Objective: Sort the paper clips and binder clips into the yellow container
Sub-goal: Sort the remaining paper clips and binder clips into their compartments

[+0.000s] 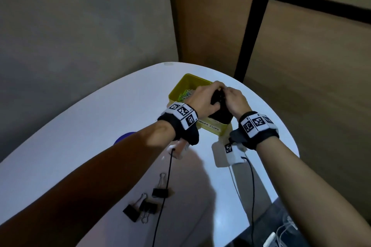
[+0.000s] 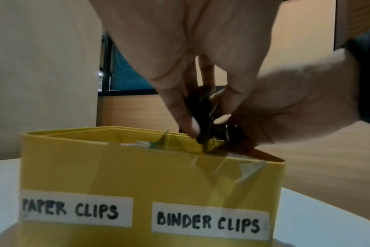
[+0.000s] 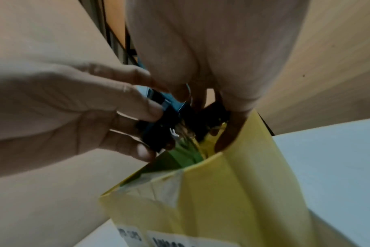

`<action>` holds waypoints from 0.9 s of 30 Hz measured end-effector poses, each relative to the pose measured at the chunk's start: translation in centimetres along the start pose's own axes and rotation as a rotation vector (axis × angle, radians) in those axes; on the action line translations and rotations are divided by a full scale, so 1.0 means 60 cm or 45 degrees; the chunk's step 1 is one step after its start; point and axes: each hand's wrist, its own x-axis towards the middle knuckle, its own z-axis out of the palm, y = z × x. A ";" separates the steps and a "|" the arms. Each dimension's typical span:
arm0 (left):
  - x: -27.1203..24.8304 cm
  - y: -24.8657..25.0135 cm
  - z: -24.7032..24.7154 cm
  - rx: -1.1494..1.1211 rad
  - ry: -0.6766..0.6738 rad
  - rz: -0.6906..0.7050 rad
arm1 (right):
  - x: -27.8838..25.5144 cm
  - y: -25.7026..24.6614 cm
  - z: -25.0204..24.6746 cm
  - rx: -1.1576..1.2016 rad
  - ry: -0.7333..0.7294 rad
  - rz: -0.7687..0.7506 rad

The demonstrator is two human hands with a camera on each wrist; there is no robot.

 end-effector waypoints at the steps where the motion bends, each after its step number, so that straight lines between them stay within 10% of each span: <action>1: 0.005 -0.002 0.005 0.017 -0.057 0.002 | 0.001 0.002 -0.001 -0.045 -0.032 -0.007; 15: -0.126 -0.125 -0.074 -0.160 0.210 -0.114 | -0.075 -0.043 0.111 -0.378 -0.009 -0.738; 27: -0.325 -0.225 -0.039 0.447 -0.465 -0.406 | -0.069 0.020 0.256 -1.303 -0.507 -0.478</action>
